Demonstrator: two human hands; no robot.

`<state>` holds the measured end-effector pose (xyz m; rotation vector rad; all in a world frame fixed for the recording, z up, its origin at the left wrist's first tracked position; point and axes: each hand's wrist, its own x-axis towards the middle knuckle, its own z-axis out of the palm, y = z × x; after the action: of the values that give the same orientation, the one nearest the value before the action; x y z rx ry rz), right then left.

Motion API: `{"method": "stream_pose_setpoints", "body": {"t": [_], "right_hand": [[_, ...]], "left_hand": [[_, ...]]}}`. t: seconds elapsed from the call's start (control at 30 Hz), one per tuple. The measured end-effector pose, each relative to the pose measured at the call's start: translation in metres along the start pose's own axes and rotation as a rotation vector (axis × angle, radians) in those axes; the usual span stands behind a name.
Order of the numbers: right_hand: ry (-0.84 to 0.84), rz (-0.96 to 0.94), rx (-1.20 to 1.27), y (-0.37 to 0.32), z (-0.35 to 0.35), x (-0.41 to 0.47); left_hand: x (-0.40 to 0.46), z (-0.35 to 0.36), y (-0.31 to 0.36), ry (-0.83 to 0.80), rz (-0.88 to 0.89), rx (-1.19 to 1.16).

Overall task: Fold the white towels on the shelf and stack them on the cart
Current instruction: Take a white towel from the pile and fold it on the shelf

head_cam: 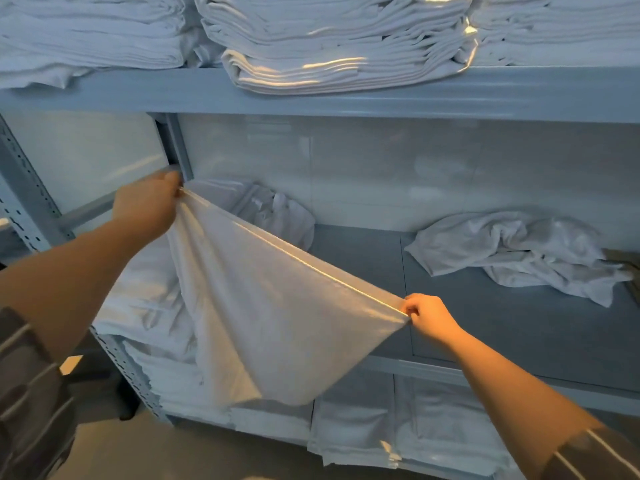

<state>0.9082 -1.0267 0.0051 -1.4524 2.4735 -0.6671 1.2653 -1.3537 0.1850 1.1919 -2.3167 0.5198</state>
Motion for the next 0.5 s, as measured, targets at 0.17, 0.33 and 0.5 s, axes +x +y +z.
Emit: {"method": "stream_pose_setpoints", "body": {"t": [0.17, 0.33, 0.5], "right_hand": [[-0.116, 0.058, -0.263, 0.008, -0.006, -0.002], [0.135, 0.251, -0.136, 0.015, -0.008, -0.001], [0.435, 0.409, 0.693, 0.001, -0.034, 0.004]], "left_hand": [[-0.012, 0.014, 0.001, -0.006, -0.006, -0.058], [-0.017, 0.032, 0.012, -0.088, -0.121, -0.294], [-0.021, 0.045, 0.027, -0.151, -0.392, -0.799]]}}
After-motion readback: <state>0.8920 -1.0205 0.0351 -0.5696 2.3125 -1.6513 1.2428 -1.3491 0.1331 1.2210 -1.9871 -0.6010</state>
